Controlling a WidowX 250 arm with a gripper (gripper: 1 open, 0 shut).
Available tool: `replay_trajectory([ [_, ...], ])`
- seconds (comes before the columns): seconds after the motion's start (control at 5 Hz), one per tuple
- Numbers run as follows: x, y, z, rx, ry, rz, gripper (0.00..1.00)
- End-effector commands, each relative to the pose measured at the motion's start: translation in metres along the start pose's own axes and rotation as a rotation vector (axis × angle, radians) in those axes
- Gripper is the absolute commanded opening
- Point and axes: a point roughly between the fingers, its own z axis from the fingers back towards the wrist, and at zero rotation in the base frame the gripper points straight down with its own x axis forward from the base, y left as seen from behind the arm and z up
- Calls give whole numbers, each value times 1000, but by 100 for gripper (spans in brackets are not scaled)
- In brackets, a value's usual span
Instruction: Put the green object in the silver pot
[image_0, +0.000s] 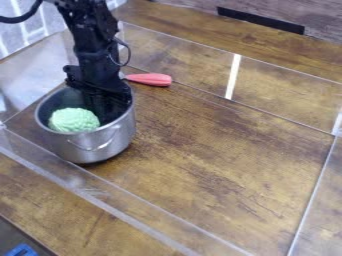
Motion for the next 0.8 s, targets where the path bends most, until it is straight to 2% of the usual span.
replay_trajectory([
  [0.0,16,-3,34,18,-91,-14,0],
  [0.2,17,-2,36,16,-88,-11,100],
  [0.6,18,0,38,17,-83,-8,100],
])
